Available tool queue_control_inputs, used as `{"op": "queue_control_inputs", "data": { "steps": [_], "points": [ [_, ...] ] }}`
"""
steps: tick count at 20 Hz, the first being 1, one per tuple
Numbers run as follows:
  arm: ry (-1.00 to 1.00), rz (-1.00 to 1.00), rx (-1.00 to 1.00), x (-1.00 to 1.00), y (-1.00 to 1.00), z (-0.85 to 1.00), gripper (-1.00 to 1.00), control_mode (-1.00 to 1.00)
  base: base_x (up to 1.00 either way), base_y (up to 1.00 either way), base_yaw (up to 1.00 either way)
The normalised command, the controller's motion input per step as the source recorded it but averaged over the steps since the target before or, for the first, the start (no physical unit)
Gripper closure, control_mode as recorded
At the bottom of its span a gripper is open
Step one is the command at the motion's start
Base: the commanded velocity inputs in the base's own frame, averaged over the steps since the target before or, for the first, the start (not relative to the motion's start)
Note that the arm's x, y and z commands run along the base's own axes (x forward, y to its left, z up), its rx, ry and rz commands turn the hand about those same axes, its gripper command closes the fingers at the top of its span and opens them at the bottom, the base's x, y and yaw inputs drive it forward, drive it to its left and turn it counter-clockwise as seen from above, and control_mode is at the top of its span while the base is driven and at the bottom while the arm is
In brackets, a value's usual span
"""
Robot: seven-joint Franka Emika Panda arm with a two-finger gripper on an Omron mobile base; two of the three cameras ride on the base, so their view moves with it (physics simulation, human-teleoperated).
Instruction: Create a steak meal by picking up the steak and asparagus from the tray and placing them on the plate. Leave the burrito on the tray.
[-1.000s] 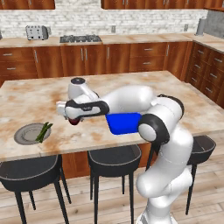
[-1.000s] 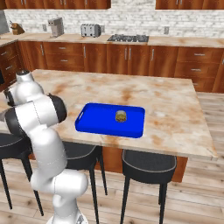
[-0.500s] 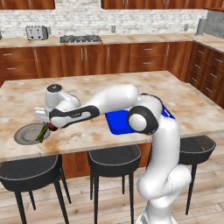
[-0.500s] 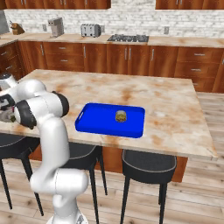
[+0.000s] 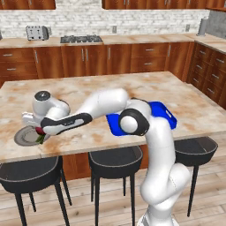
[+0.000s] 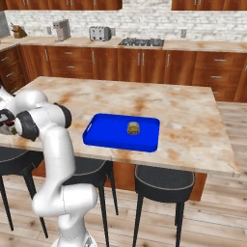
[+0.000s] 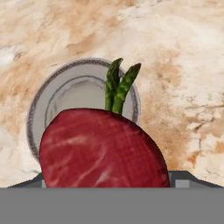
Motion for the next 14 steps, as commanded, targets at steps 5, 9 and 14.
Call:
{"op": "queue_control_inputs", "data": {
  "steps": [5, 9, 14],
  "points": [
    [-0.17, 0.00, 0.20, 0.06, 0.00, -0.47, 1.00, -1.00, 0.00, 0.00, 0.00],
    [-0.01, 0.00, 0.18, 0.12, 0.09, 0.00, 1.00, -1.00, 0.00, 0.00, 0.00],
    [0.00, 0.00, 0.11, 0.24, 0.18, 0.00, 1.00, -1.00, 0.00, 0.00, 0.00]
  ]
}}
